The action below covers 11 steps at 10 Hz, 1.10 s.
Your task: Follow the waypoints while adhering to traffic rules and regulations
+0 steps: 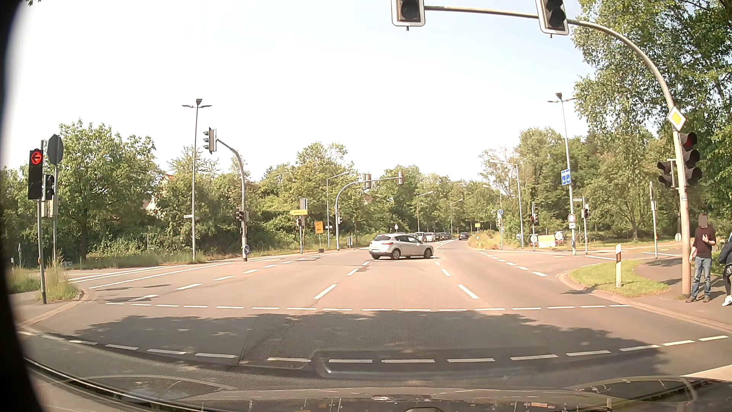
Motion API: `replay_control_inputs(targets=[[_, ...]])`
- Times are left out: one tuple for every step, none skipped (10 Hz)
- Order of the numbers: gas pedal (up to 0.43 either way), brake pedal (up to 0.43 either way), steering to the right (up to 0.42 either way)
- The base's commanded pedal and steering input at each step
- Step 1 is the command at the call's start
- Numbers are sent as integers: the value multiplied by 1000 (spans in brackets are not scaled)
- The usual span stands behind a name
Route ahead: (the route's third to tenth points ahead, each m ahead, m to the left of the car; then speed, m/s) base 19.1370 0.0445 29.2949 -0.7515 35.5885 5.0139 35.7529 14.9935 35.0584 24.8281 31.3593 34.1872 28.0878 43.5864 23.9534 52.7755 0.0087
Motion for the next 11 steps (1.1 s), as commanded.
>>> replay_control_inputs(targets=[[0, 213, -3], [0, 213, -3], [0, 213, -3], [0, 213, -3], [0, 213, -3], [0, 213, -3], [0, 220, -3], [0, 213, -3], [0, 220, -3], [0, 220, -3], [0, 220, -3]])
